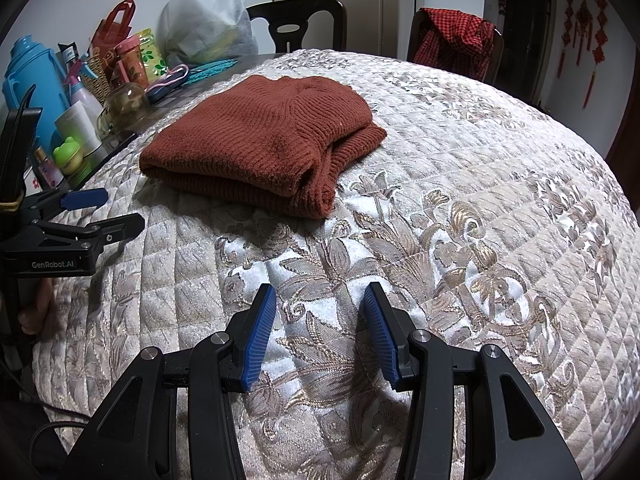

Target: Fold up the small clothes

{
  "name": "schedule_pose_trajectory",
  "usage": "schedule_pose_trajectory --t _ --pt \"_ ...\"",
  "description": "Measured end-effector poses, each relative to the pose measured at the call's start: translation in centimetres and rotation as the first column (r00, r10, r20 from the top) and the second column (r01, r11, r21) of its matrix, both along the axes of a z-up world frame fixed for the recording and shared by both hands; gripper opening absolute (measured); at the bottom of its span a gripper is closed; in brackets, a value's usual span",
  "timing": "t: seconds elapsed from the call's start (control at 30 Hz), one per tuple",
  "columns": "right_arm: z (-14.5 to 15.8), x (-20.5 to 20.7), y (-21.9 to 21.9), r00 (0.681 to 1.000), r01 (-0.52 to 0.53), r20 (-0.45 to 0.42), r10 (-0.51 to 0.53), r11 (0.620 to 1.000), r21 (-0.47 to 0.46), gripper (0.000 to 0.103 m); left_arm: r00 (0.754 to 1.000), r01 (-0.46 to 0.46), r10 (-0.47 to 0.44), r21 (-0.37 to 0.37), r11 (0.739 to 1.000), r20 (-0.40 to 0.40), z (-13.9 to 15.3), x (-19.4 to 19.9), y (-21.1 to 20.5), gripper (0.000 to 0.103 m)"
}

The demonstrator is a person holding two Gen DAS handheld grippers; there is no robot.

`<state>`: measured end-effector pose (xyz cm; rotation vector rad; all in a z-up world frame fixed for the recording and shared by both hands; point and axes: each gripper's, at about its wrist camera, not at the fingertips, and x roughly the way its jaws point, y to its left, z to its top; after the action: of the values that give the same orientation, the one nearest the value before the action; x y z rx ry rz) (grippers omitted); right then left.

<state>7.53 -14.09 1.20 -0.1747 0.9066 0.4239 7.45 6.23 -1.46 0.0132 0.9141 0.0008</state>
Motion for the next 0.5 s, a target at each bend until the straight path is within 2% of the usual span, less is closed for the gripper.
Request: schedule_pose_trajectory --t 0.5 --pt "-0.04 -0.10 0.60 1.000 -0.008 -0.001 0.008 1.000 0.000 0.051 1.000 0.000 0.000 0.000 1.000 0.000 0.00 0.02 -0.02 0.095"
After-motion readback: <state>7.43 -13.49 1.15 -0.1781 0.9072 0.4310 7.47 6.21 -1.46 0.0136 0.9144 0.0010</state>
